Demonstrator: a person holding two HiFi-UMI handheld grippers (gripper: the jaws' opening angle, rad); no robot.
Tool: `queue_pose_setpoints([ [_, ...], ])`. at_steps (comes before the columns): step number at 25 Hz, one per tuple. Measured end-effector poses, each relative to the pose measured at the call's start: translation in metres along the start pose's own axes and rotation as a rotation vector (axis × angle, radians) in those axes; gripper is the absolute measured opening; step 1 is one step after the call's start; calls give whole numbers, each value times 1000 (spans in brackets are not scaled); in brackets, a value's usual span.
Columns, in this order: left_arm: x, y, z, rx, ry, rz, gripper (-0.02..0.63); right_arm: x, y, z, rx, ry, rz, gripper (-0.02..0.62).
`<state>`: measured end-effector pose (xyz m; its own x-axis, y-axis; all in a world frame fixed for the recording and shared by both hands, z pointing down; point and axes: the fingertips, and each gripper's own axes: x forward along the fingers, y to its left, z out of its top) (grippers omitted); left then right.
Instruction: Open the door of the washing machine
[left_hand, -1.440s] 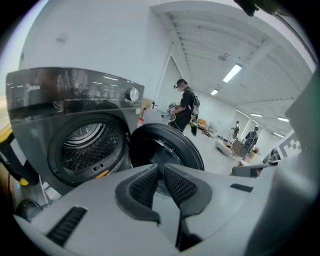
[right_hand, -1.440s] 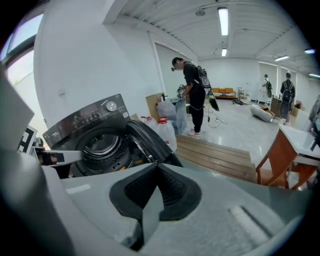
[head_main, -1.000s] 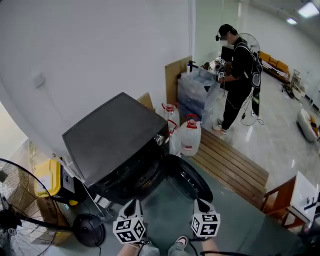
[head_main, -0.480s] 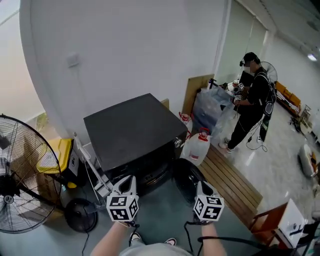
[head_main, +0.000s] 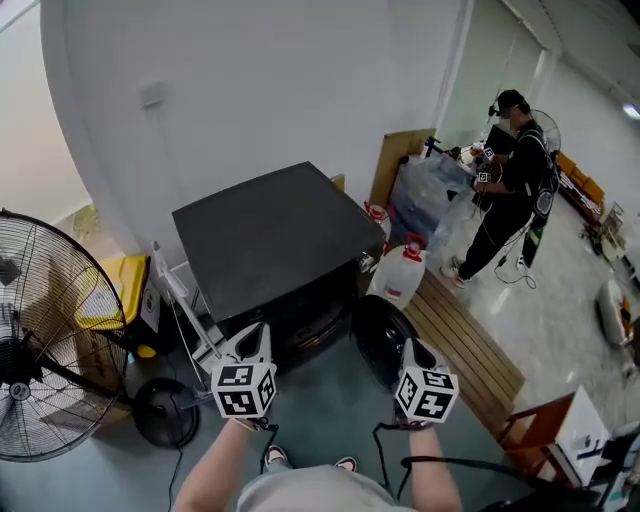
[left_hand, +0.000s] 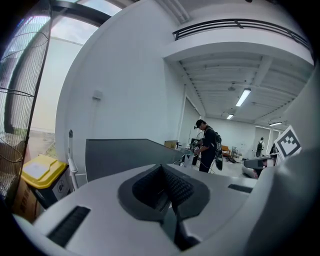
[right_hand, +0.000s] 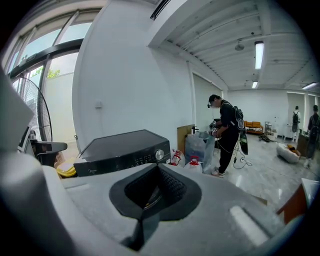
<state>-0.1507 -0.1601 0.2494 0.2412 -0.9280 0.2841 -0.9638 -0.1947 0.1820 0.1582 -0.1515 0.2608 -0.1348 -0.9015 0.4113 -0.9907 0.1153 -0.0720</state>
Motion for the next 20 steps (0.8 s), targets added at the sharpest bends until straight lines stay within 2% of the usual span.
queue_pose_setpoints([
  [5,4,3,0,12,9,-3,6,-2,3,0,-52,10,-33,5],
  [20,2,9,-8,-6,24,6,6,-7,5,-4,-50,12,-43,5],
])
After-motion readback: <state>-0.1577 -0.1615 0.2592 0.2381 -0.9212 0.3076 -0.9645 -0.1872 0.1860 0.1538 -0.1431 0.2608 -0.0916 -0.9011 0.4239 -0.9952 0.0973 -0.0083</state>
